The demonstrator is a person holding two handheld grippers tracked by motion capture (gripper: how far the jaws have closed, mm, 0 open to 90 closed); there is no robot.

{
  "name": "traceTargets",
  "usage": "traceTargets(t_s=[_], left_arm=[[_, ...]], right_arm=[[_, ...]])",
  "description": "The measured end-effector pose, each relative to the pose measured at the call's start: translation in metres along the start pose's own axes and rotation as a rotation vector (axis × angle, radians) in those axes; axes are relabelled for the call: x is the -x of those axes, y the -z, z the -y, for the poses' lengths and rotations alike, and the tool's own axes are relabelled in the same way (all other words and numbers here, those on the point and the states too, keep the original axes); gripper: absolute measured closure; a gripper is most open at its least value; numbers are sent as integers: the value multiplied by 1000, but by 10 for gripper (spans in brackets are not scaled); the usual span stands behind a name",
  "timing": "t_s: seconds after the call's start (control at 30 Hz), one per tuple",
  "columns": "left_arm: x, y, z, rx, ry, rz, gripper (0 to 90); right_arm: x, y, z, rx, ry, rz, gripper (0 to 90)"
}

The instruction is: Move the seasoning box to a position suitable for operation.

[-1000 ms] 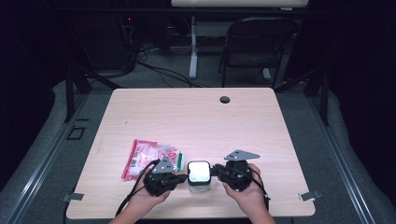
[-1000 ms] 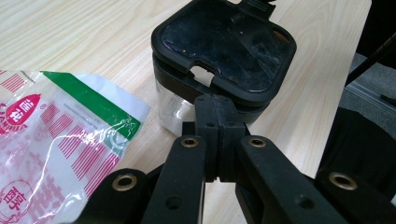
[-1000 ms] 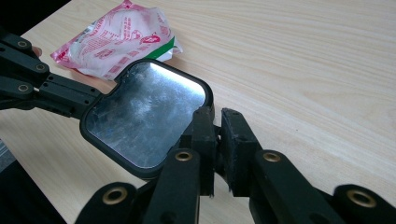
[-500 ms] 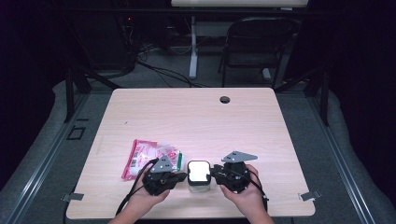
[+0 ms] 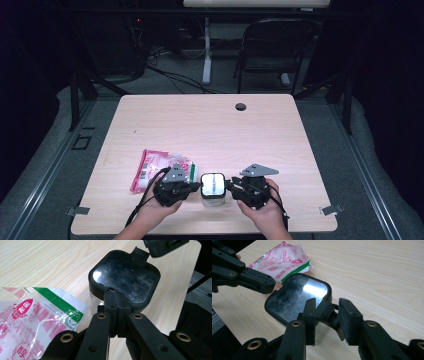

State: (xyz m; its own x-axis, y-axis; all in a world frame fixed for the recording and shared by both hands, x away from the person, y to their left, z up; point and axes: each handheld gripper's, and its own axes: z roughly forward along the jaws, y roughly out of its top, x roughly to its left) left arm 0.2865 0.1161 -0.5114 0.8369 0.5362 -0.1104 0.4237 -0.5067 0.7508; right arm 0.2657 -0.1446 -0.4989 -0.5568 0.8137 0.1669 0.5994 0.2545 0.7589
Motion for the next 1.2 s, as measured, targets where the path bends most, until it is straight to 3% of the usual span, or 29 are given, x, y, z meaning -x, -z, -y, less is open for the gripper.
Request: traceTargets(t_s=[0.2, 0.37, 0.57, 0.9, 1.2], left_arm=[[-1, -3, 1, -12, 0, -1, 900], [0, -4, 3, -23, -3, 2, 900], [0, -5, 6, -35, -4, 10, 900], [1, -6, 7, -50, -20, 16, 900], [1, -5, 7, -48, -7, 29, 900]], right_arm=[[3, -3, -1, 7, -5, 29, 702], [5, -6, -1, 5, -22, 3, 791], [5, -5, 0, 7, -31, -6, 822], [4, -6, 0, 3, -35, -19, 823], [5, -6, 1, 7, -47, -21, 824]])
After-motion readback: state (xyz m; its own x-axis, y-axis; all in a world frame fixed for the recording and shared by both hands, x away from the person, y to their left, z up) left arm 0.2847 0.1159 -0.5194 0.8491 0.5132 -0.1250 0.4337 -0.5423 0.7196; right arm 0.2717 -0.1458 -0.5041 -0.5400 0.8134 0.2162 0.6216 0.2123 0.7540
